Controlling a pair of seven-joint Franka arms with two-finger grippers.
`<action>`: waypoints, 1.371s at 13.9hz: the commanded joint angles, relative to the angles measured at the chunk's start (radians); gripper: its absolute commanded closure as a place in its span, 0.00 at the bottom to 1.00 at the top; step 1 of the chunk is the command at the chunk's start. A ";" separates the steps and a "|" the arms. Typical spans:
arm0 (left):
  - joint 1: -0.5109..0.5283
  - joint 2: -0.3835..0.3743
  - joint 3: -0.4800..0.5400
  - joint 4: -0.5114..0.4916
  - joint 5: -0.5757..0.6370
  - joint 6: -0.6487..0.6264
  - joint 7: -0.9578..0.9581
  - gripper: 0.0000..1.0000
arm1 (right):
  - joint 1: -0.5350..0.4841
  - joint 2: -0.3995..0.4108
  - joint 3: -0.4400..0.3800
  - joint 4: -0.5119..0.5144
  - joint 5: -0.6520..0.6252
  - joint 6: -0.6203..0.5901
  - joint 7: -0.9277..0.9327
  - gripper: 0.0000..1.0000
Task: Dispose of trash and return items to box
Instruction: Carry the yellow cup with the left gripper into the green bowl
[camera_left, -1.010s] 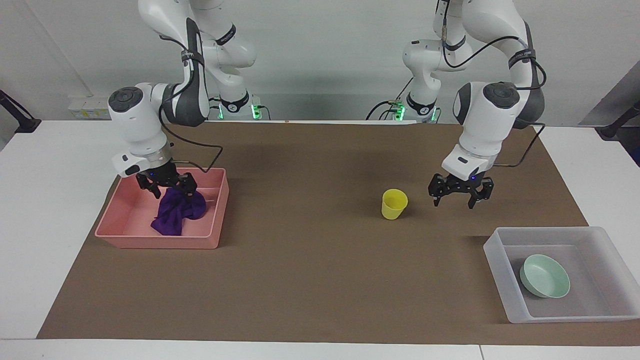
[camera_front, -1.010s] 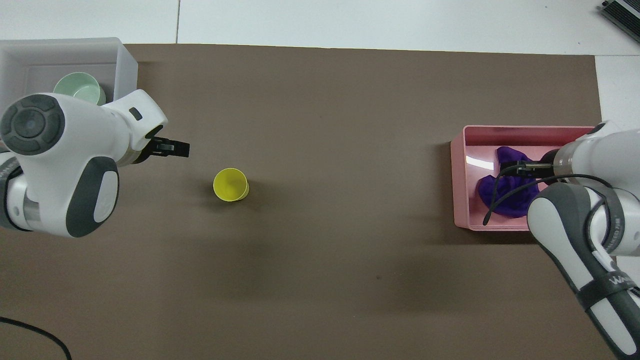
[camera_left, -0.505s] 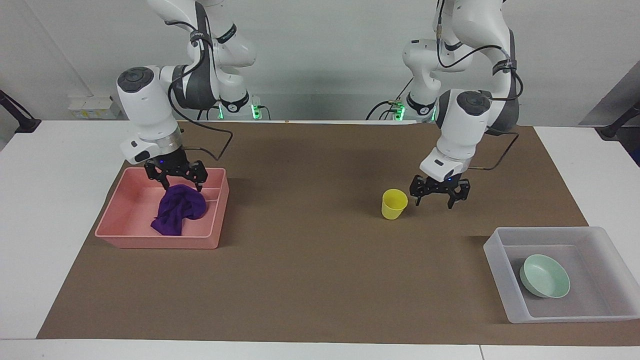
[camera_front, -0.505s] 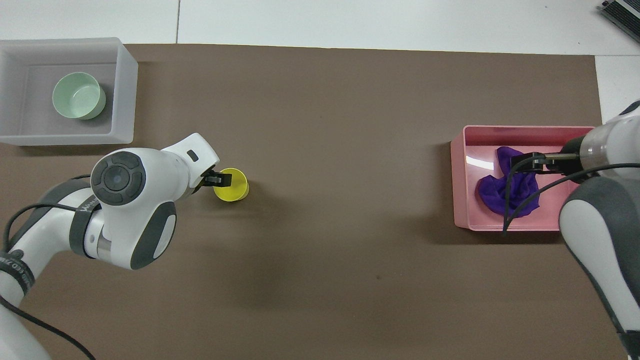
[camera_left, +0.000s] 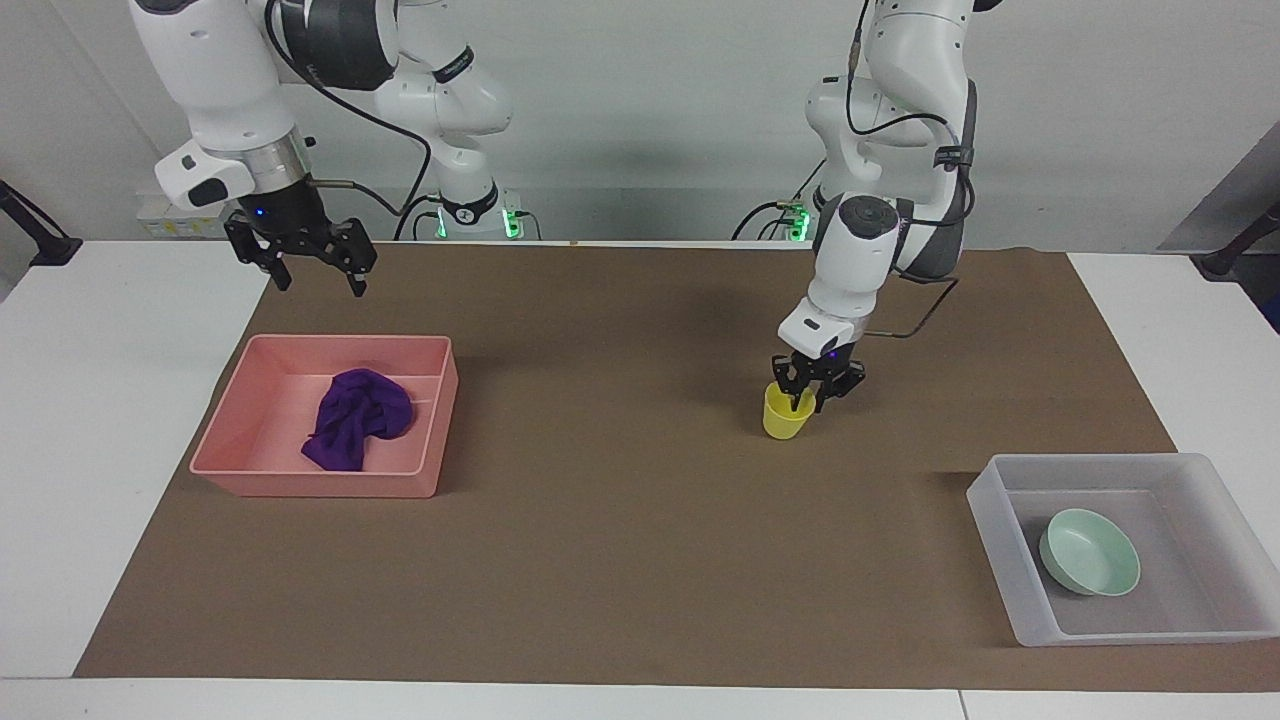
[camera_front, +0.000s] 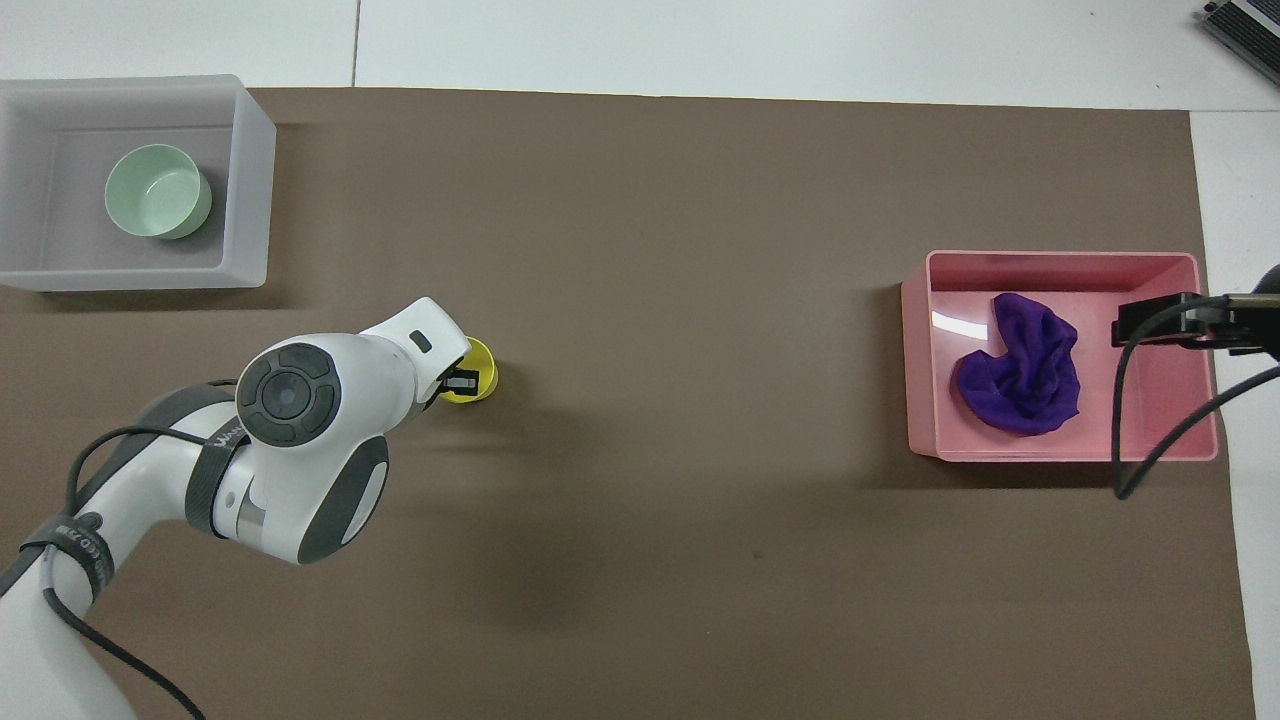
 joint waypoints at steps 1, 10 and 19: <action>-0.010 -0.020 0.014 -0.005 0.018 0.007 -0.020 1.00 | -0.012 0.008 0.002 0.085 0.002 -0.106 0.003 0.00; 0.201 0.074 0.018 0.387 0.027 -0.191 0.060 1.00 | -0.011 -0.027 0.002 0.018 0.030 -0.110 0.006 0.00; 0.469 0.337 0.009 0.882 -0.073 -0.476 0.308 1.00 | -0.009 -0.034 0.002 0.009 0.031 -0.111 0.009 0.00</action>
